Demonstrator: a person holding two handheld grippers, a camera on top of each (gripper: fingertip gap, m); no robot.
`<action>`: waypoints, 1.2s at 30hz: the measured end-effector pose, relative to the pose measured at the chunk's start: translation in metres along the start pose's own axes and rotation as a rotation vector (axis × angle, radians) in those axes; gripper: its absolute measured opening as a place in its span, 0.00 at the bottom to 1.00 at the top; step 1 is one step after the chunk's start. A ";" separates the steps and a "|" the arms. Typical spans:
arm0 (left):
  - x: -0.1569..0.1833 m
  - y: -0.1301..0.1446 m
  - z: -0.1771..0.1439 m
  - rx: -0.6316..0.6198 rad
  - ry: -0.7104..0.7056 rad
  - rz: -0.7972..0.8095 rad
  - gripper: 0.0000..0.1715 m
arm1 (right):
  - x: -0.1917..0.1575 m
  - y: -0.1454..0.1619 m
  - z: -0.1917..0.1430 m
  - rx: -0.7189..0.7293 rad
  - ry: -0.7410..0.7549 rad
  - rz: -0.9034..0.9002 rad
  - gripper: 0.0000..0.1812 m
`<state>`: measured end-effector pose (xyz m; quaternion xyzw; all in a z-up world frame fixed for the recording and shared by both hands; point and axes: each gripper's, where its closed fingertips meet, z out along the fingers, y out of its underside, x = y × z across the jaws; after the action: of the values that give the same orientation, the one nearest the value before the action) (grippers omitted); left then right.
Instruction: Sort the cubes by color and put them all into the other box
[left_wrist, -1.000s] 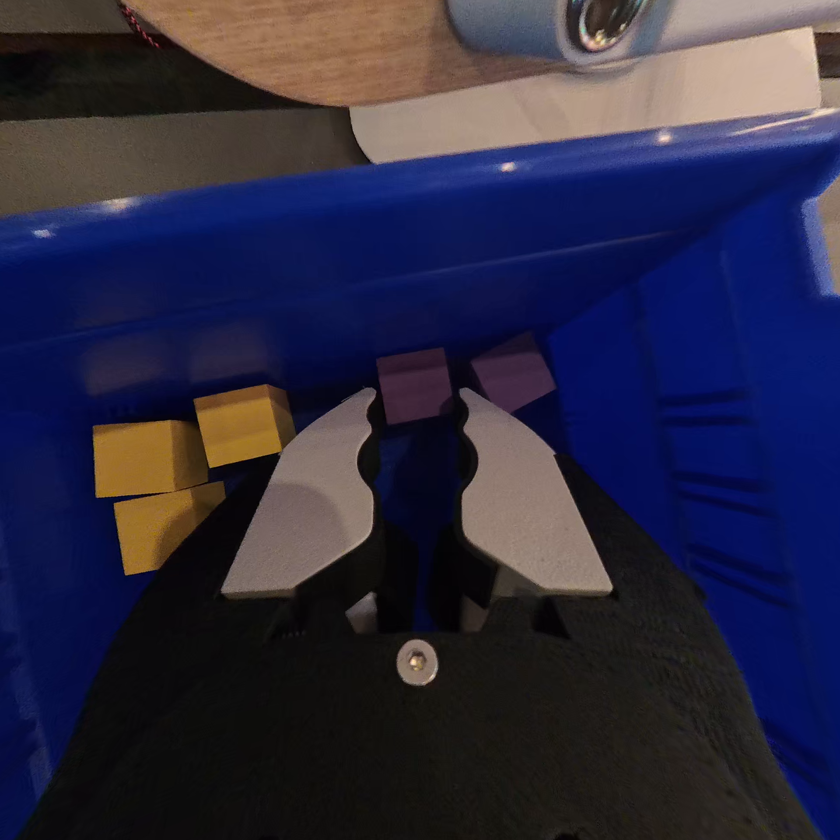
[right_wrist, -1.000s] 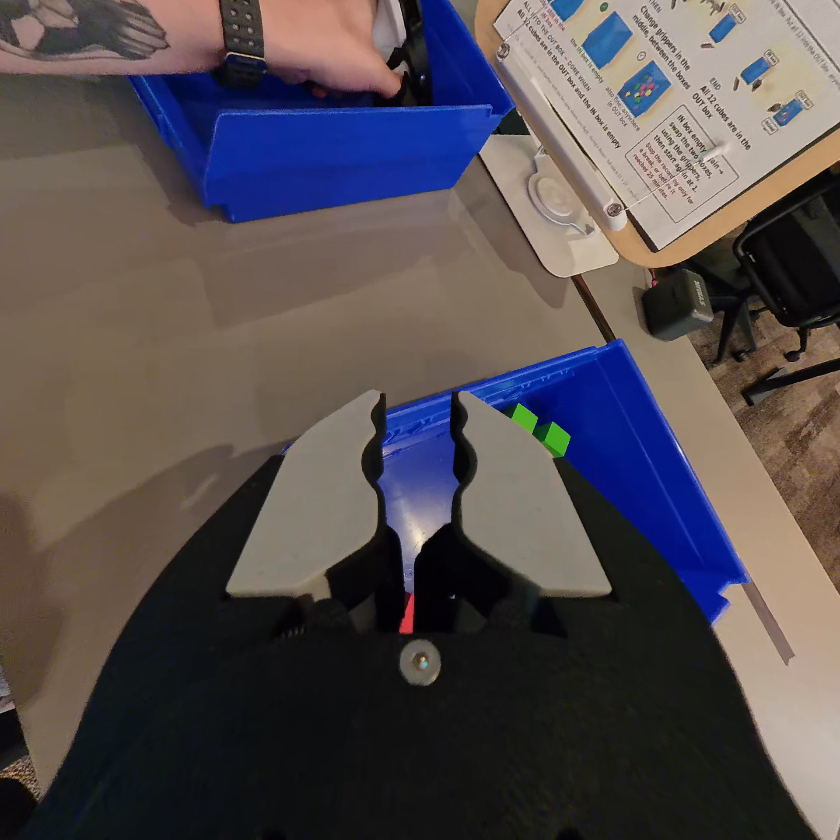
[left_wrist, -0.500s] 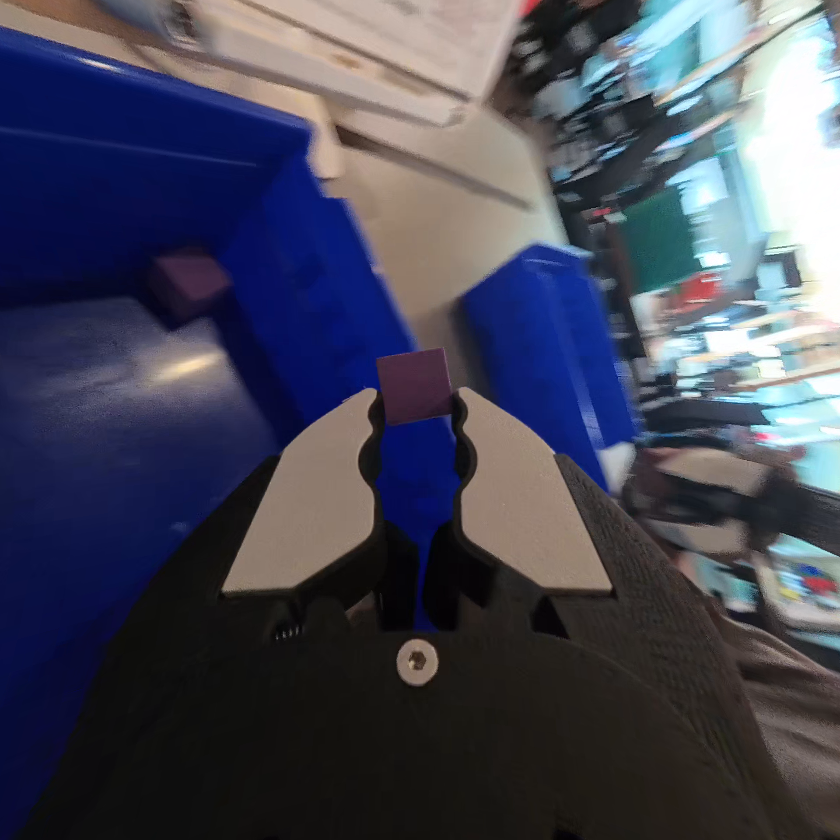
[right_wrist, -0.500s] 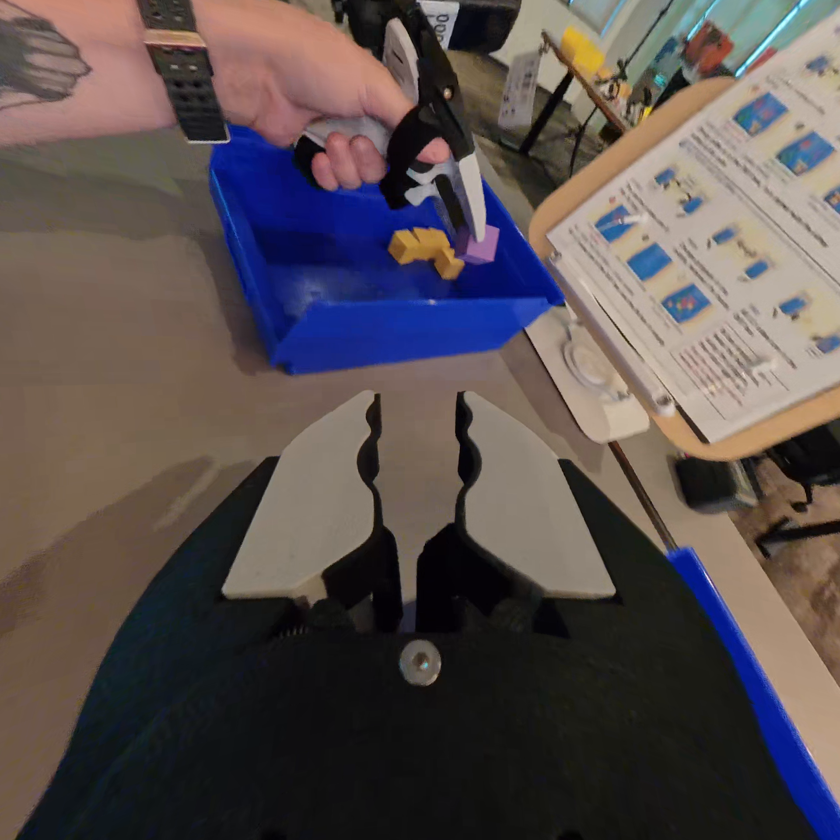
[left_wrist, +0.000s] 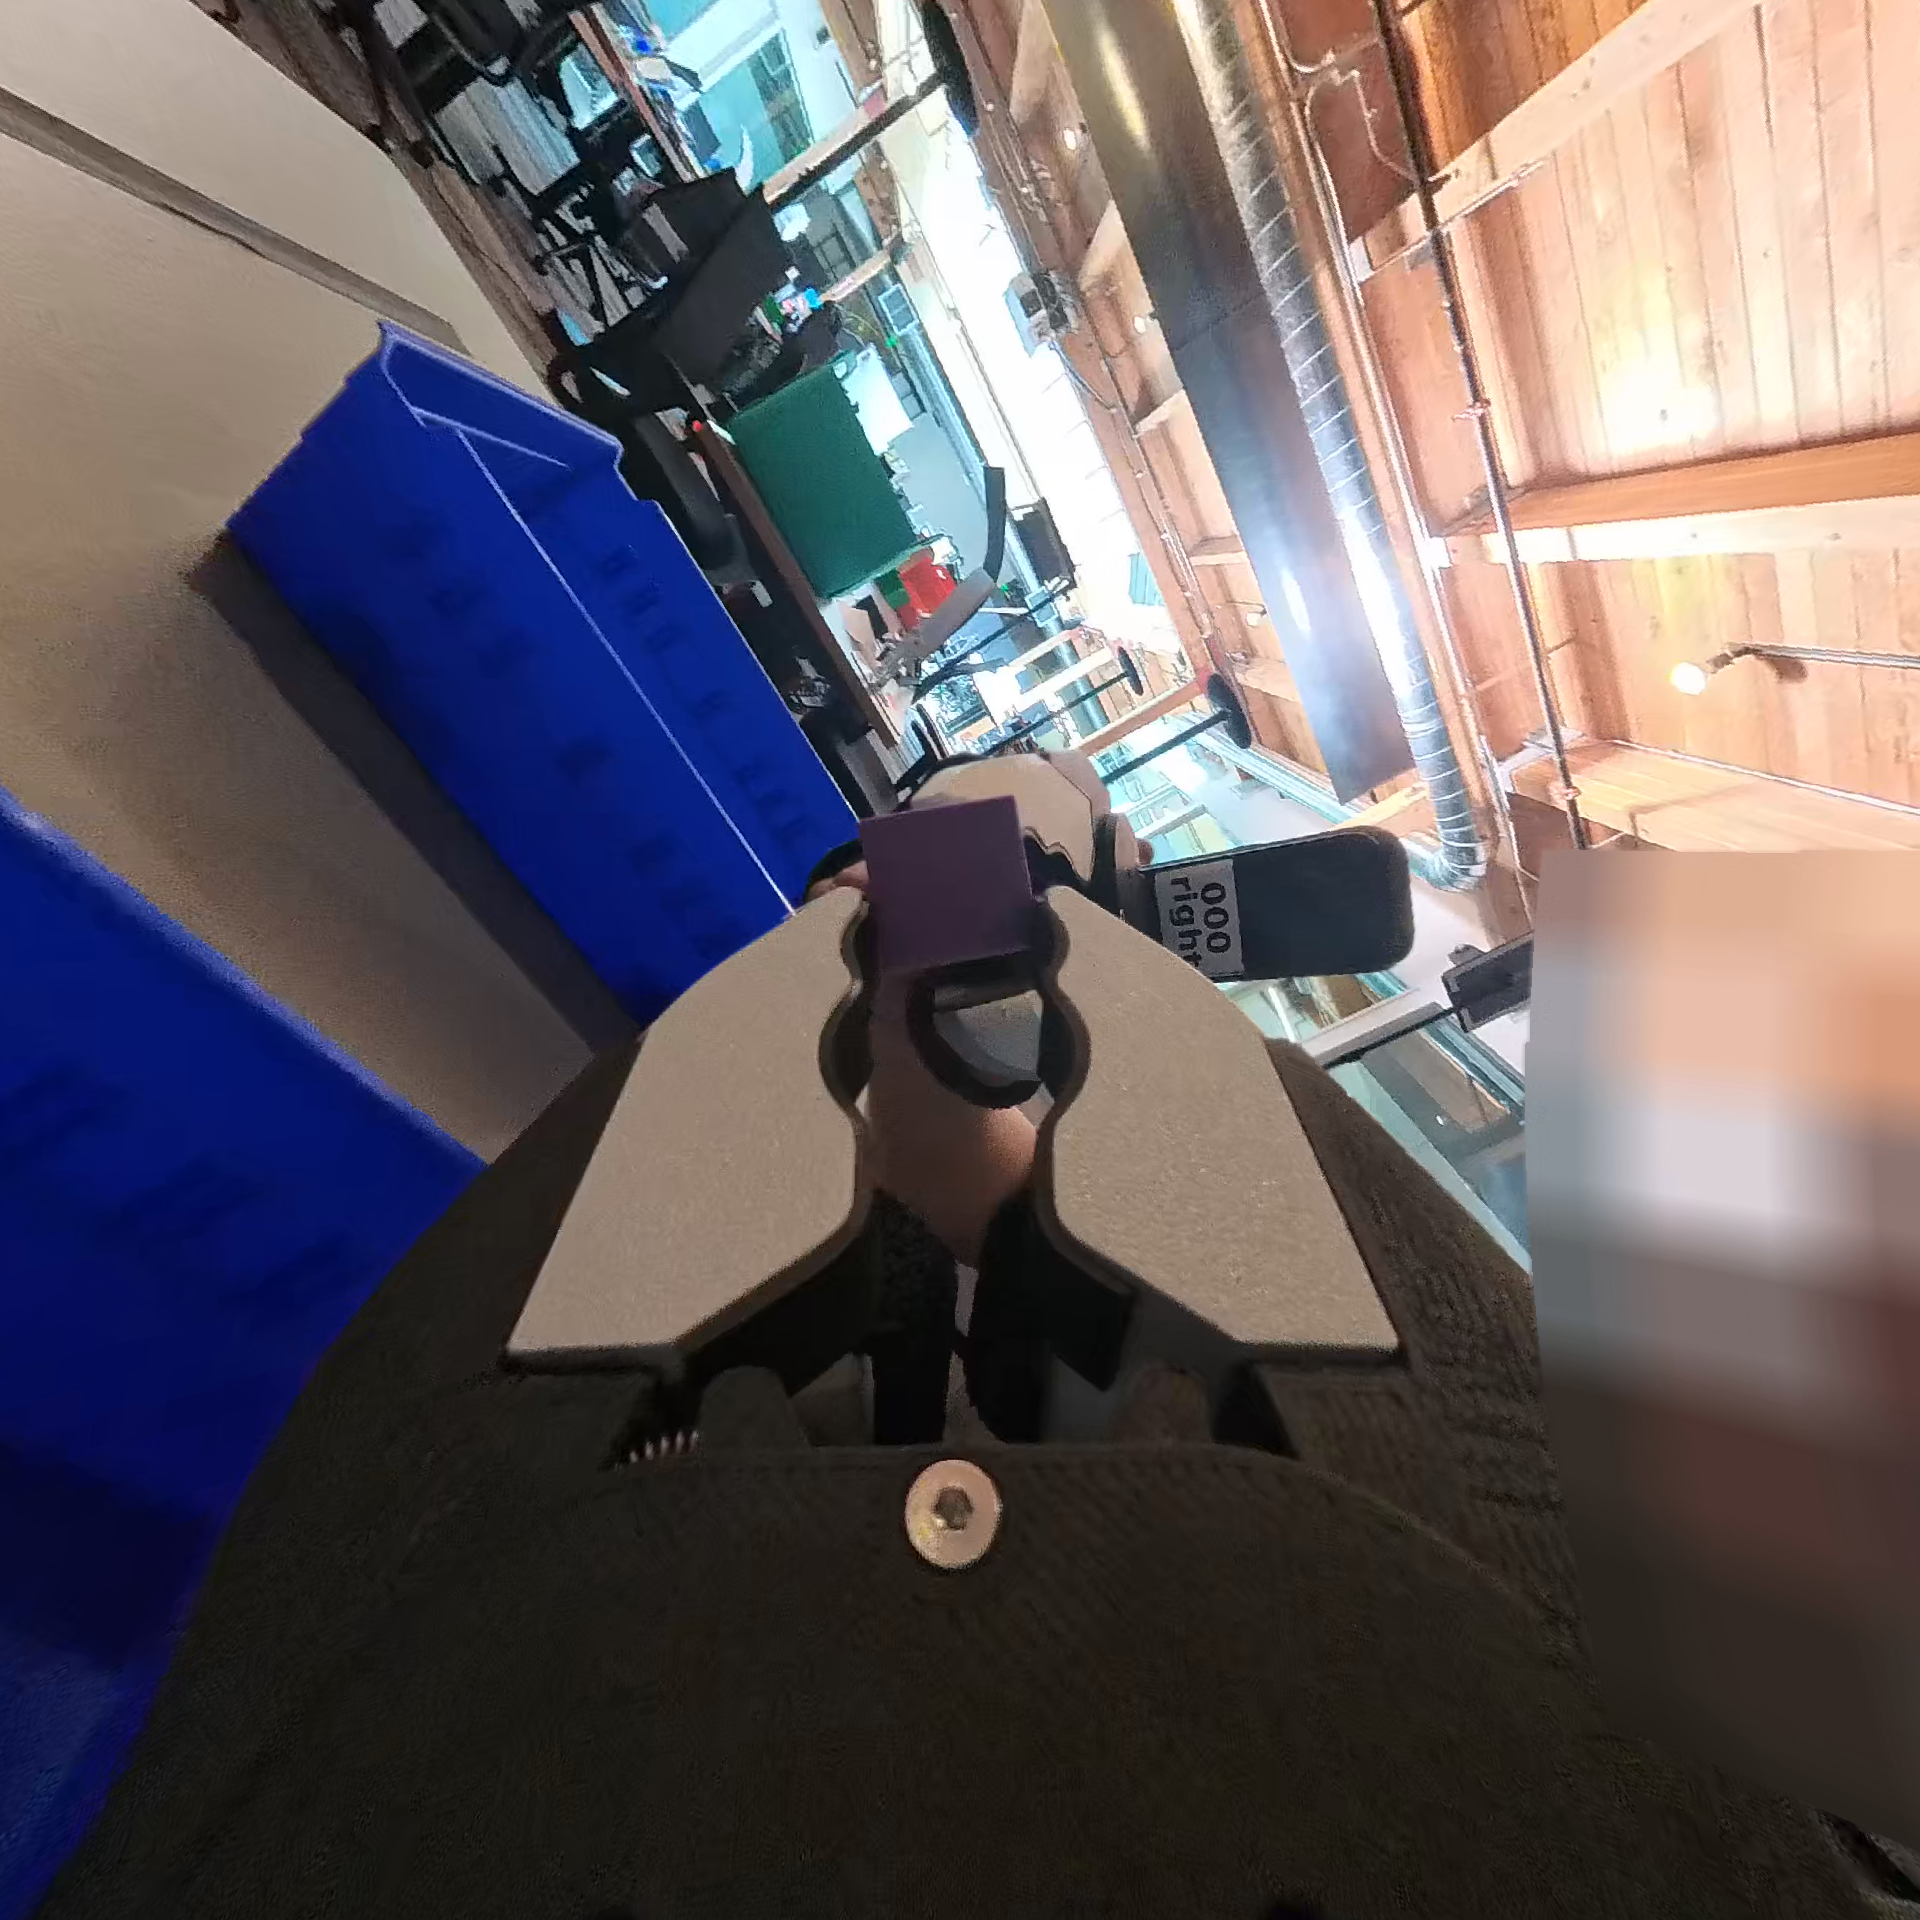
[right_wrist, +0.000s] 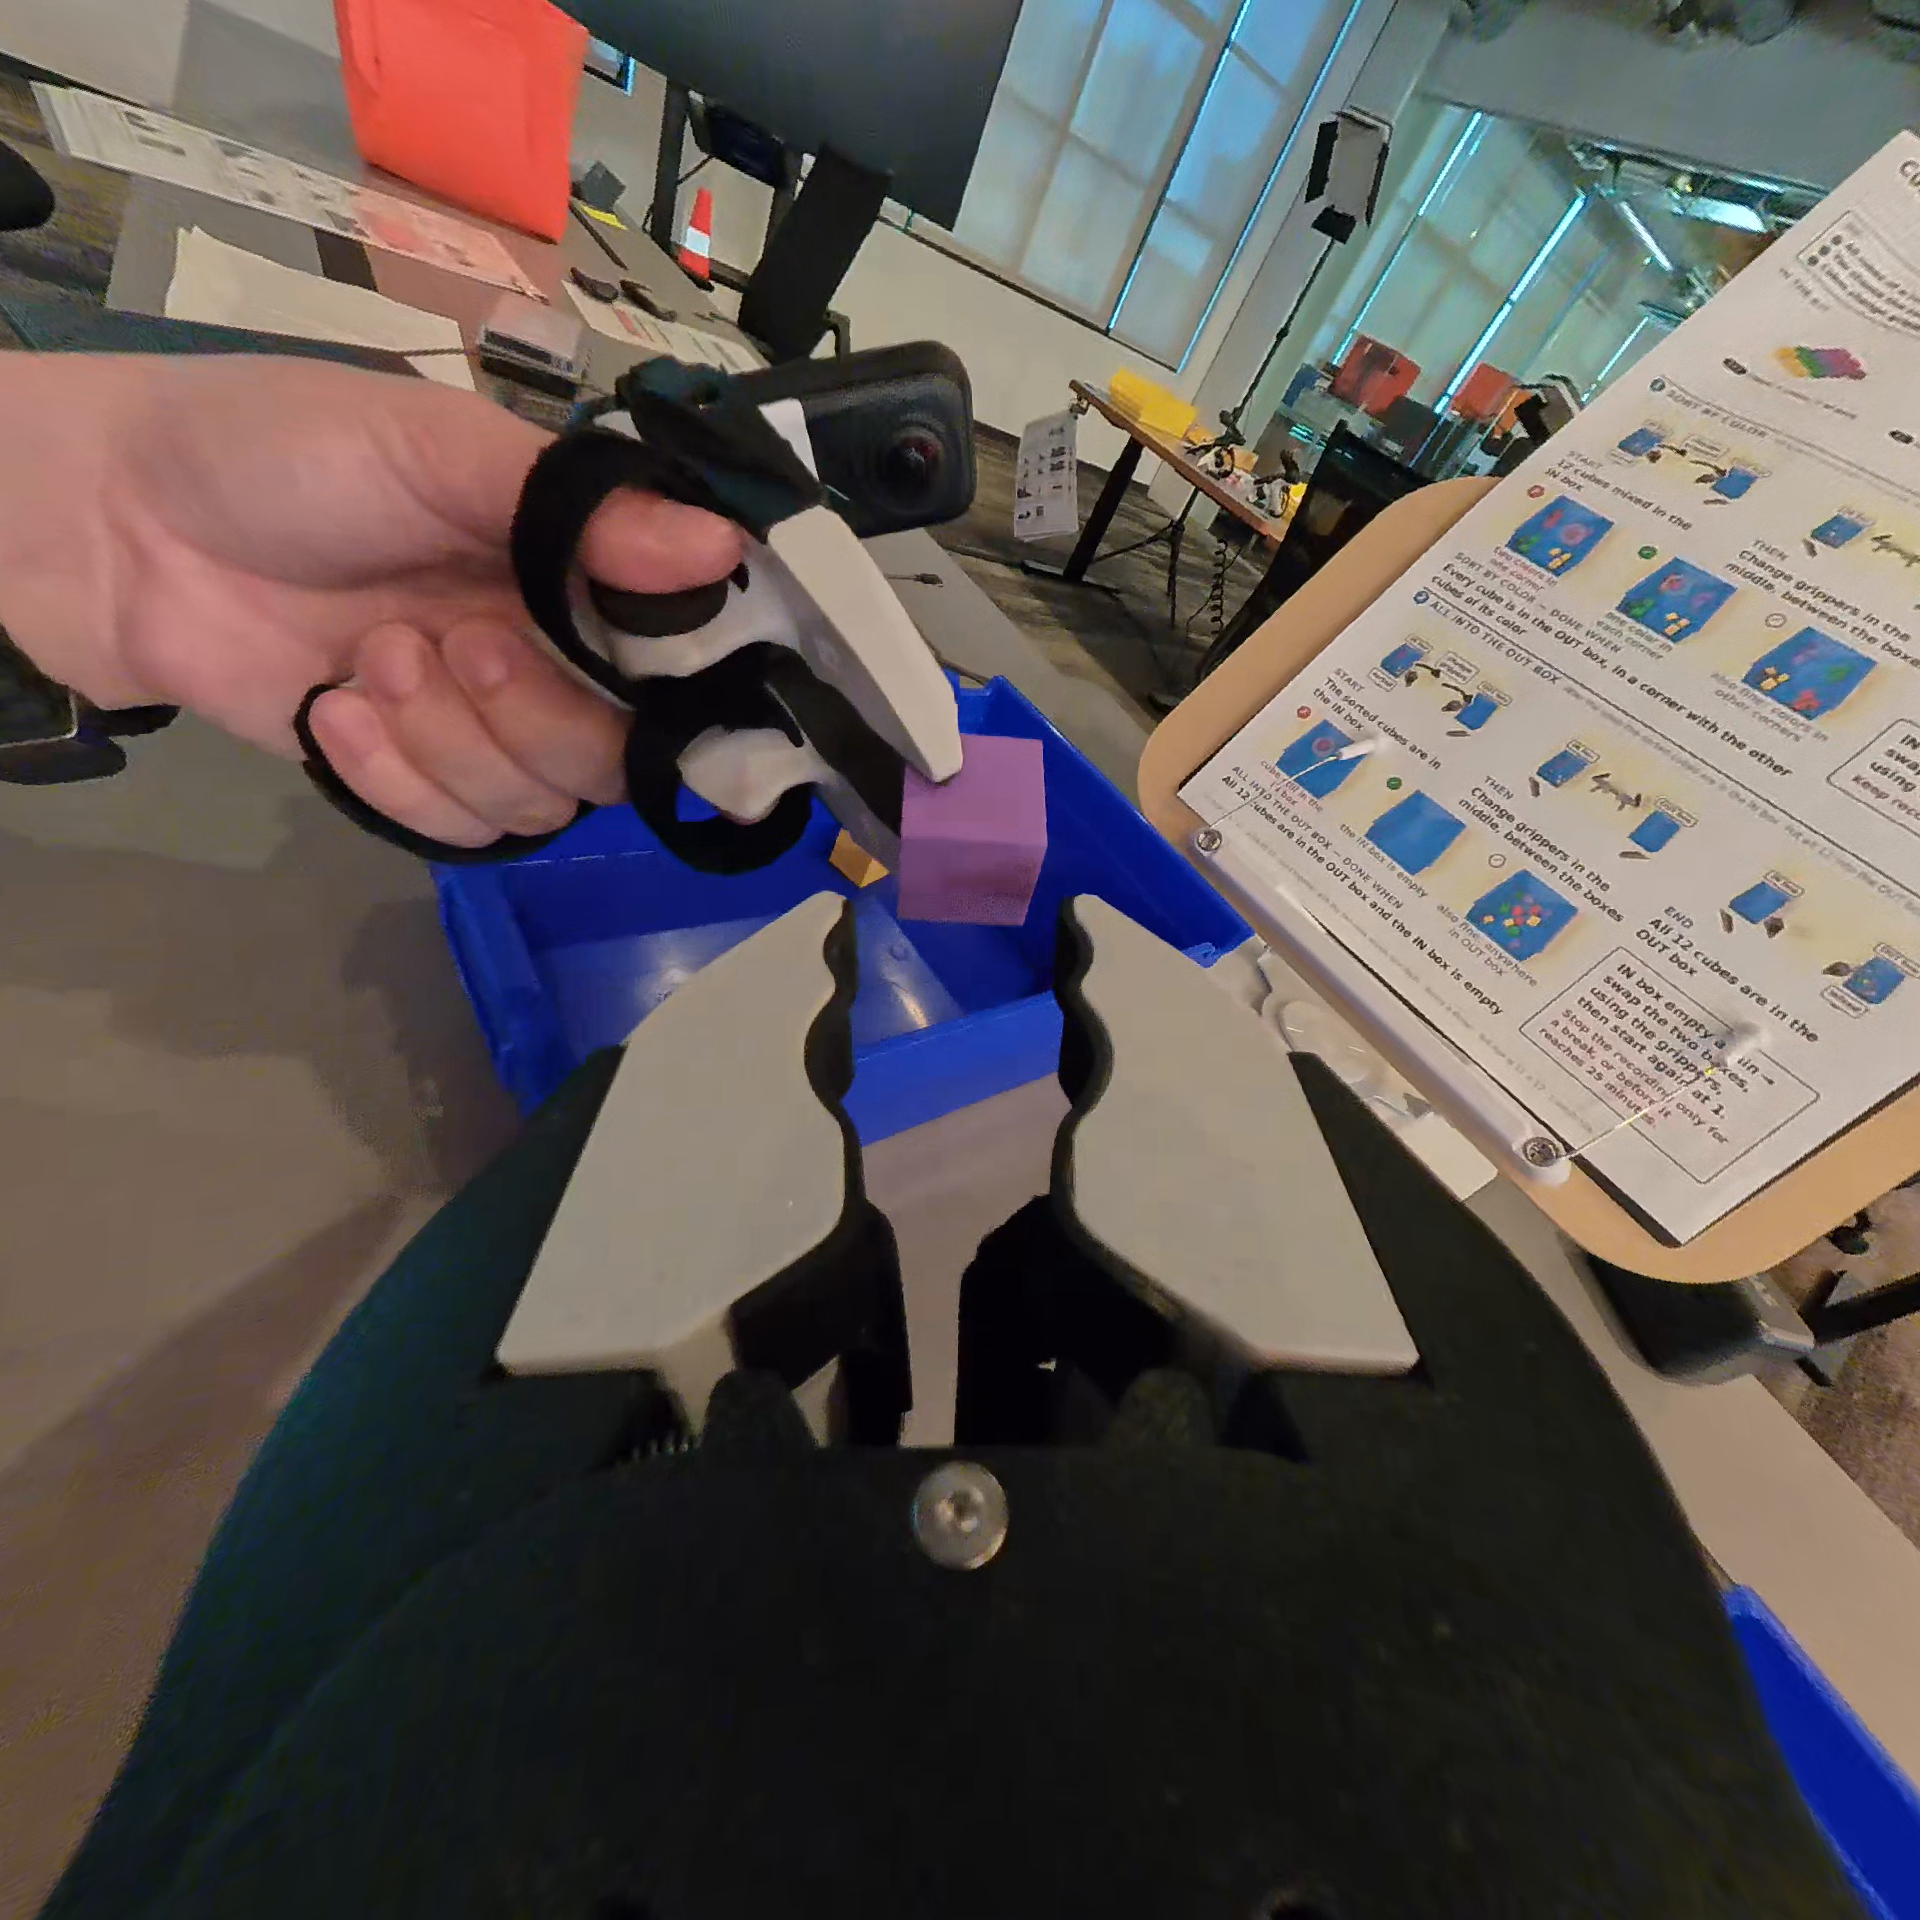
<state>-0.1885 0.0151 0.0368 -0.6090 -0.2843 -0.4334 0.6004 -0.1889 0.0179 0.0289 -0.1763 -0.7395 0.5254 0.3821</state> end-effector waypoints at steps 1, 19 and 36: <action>0.001 0.002 0.002 -0.005 0.013 -0.005 0.17 | 0.000 0.000 0.000 0.000 0.003 0.000 0.20; 0.013 -0.006 0.014 0.033 0.010 0.074 0.33 | 0.028 0.022 -0.056 -0.196 0.039 -0.060 0.15; 0.023 -0.012 -0.013 0.046 -0.068 0.210 0.25 | 0.047 0.212 -0.184 -1.274 -0.403 0.036 0.15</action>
<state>-0.1902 0.0001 0.0616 -0.6358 -0.2488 -0.3404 0.6466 -0.1109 0.2492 -0.1179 -0.2781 -0.9592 0.0150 0.0490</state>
